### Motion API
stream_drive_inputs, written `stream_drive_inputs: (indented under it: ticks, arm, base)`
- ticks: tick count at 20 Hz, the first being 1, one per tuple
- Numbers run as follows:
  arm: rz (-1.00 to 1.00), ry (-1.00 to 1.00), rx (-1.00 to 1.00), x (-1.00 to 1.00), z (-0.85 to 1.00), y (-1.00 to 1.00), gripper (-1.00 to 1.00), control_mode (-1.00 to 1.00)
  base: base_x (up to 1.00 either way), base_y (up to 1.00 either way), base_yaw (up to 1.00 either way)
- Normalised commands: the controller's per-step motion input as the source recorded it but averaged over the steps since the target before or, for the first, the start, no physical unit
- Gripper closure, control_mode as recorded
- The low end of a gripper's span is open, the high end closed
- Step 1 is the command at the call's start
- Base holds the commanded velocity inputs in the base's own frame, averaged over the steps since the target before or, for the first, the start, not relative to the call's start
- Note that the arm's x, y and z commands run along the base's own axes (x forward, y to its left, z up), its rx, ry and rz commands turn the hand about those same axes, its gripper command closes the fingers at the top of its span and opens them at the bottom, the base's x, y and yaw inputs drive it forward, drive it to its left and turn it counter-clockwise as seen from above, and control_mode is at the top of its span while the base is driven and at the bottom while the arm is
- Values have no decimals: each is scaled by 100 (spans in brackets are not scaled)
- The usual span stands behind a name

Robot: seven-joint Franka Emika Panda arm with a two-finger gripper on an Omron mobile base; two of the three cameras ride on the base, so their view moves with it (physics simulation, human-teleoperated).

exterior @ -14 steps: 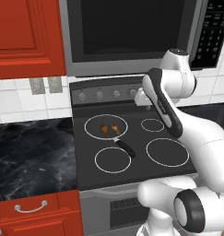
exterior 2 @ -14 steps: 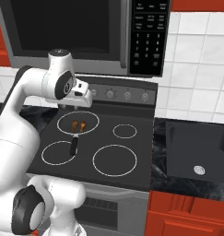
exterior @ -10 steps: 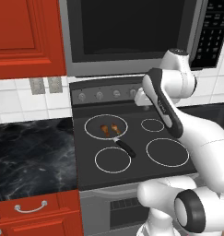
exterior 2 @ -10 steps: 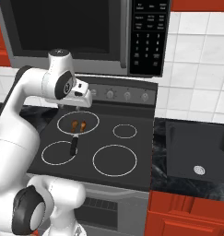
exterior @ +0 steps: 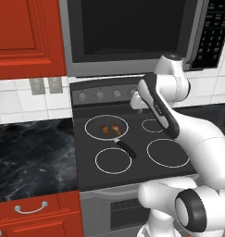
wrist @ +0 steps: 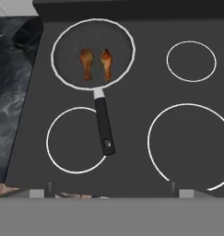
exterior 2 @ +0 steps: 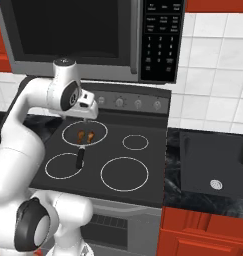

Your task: Take the chicken drumsticks from the pan and place one on each plate on the dining counter.

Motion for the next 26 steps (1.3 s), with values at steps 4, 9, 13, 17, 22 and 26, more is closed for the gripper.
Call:
stream_drive_inputs:
  ticks: [4, 9, 13, 17, 22, 26]
  arm:
    - [0, 0, 1, 31, -52, 10, -100, -100]
    - [0, 2, 0, 34, -57, 11, -100, -100]
    - [0, 3, 0, 44, -51, 15, -100, -100]
    - [0, 0, 0, 50, -48, 16, -100, -100]
    - [1, 0, 0, 54, -32, 14, -100, -100]
    - [1, 0, 0, 48, -26, 0, -100, -100]
  base:
    - [0, 0, 0]
    - [0, 0, 0]
    - [0, 0, 0]
    - [0, 0, 0]
    - [0, 0, 0]
    - [0, 0, 0]
